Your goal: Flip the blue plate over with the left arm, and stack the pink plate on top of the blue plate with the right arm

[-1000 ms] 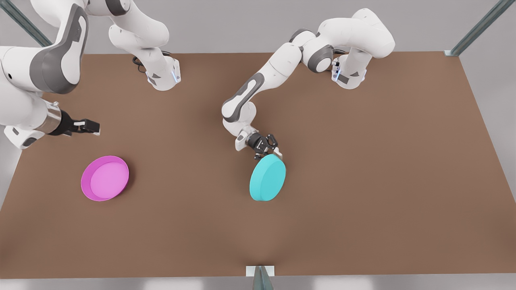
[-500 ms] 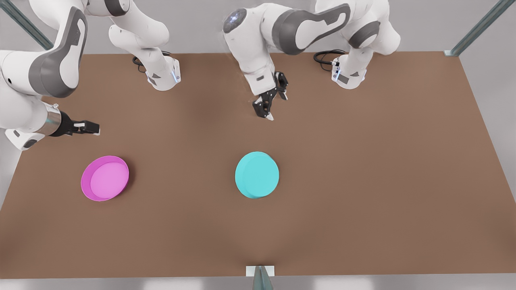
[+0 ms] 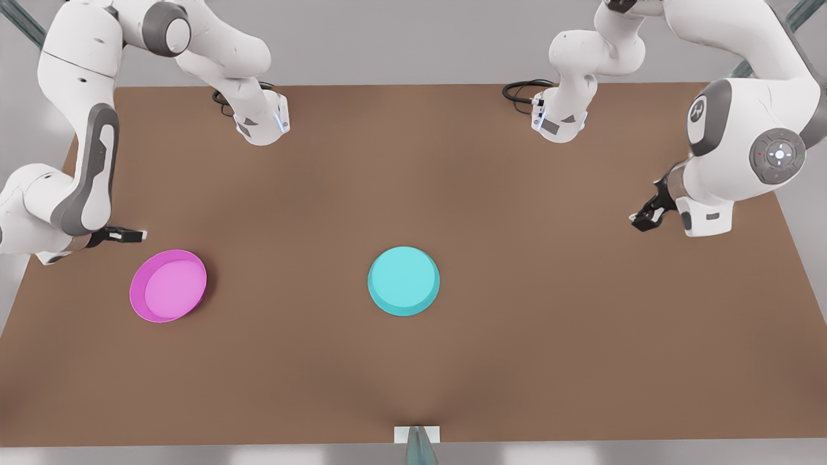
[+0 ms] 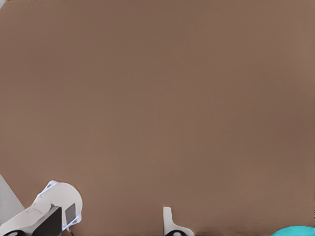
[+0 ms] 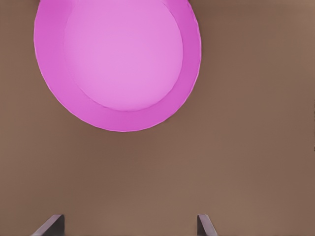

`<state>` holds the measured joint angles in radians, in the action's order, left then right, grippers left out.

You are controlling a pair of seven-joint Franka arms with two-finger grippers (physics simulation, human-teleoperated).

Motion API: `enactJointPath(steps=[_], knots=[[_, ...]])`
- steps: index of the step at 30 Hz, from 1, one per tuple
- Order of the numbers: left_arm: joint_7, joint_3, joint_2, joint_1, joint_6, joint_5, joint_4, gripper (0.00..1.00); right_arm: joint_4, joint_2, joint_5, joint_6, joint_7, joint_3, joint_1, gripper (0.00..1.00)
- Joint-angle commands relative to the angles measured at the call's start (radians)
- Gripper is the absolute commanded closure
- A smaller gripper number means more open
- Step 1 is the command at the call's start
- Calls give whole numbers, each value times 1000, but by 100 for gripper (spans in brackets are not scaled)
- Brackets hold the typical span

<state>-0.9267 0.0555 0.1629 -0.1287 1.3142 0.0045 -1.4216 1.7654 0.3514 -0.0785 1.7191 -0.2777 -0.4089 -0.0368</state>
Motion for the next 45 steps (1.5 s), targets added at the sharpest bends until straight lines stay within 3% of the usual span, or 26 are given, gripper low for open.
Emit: enactJointPath(steps=[1, 3, 5, 14, 29, 36, 39, 42, 43, 45], knots=[[896, -11, 17, 10, 171, -57, -10, 0, -23, 37, -59, 194, -492, -2, -14, 0], [902, -71, 29, 47, 247, -46, -59, 0, -34, 61, -83, 200, -499, -2, -23, 0], [904, -72, 10, 87, 83, -44, 67, 0, -64, 103, -106, 200, -505, -2, -41, 0], [898, -72, 12, 87, 91, -52, 72, 0, -101, 155, -204, 203, -500, -1, -68, 0], [901, -71, 38, 78, 62, -95, 101, 0, -205, 435, -379, 237, -502, 7, -140, 0], [902, -71, 43, 78, 63, -97, 101, 0, -218, 468, -411, 237, -502, 19, -143, 0], [902, -71, 43, 78, 63, -97, 101, 0, -218, 466, -409, 231, -502, 19, -141, 21], [902, -71, 43, 78, 63, -97, 101, 0, -234, 468, -408, 220, -502, 19, -143, 46], [902, -71, 41, 78, 63, -97, 101, 0, -234, 466, -405, 218, -503, 19, -147, 59], [902, -71, 41, 78, 63, -97, 102, 0, -239, 466, -403, 217, -517, 19, -149, 68]])
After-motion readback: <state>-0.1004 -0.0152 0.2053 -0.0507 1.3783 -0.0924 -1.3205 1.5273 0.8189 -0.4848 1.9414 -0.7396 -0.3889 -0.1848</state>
